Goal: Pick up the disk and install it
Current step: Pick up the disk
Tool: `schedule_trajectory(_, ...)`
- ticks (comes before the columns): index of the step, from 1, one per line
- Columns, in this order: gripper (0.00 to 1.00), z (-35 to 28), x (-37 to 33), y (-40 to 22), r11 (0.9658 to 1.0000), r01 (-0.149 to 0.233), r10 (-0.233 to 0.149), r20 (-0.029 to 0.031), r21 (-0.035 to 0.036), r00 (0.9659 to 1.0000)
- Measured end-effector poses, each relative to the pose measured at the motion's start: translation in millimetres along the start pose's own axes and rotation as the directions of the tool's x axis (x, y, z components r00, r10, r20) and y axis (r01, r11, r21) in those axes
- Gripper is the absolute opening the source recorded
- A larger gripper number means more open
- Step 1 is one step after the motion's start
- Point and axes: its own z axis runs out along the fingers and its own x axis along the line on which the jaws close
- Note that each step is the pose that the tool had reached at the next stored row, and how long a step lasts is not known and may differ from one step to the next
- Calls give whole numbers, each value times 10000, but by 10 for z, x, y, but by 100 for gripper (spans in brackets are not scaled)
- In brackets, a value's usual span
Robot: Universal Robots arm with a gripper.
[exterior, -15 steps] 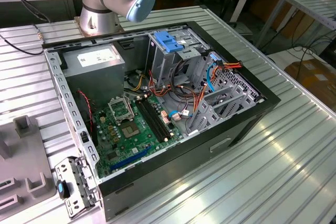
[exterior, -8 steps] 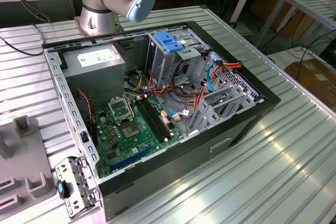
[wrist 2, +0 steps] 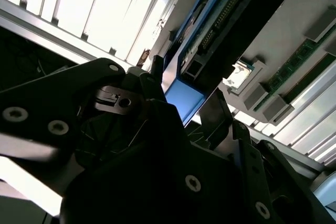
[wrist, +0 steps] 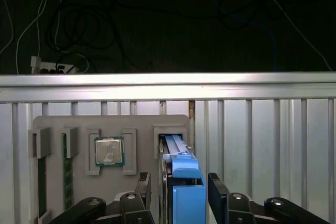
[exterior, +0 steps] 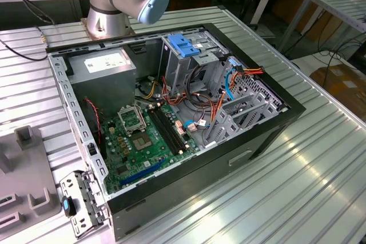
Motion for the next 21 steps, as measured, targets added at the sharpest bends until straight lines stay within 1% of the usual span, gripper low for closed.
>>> schedule_trajectory(5, 54, 1, 0, -4, 10000, 1, -1, 0, -1, 10000)
schedule_trajectory(6, 40, 1, 0, -4, 10000, 1, -1, 0, 0, 10000)
schedule_trajectory(16, 40, 13, 4, -4, 10000, 1, -1, -1, -2, 10000)
schedule_trajectory(18, 39, 14, 4, -4, 10000, 1, -1, -1, -2, 10000)
schedule_trajectory(19, 37, 15, 4, -4, 10000, 1, -1, -1, -2, 10000)
schedule_trajectory(21, 37, 15, 4, -4, 10000, 1, -1, -1, -1, 10000)
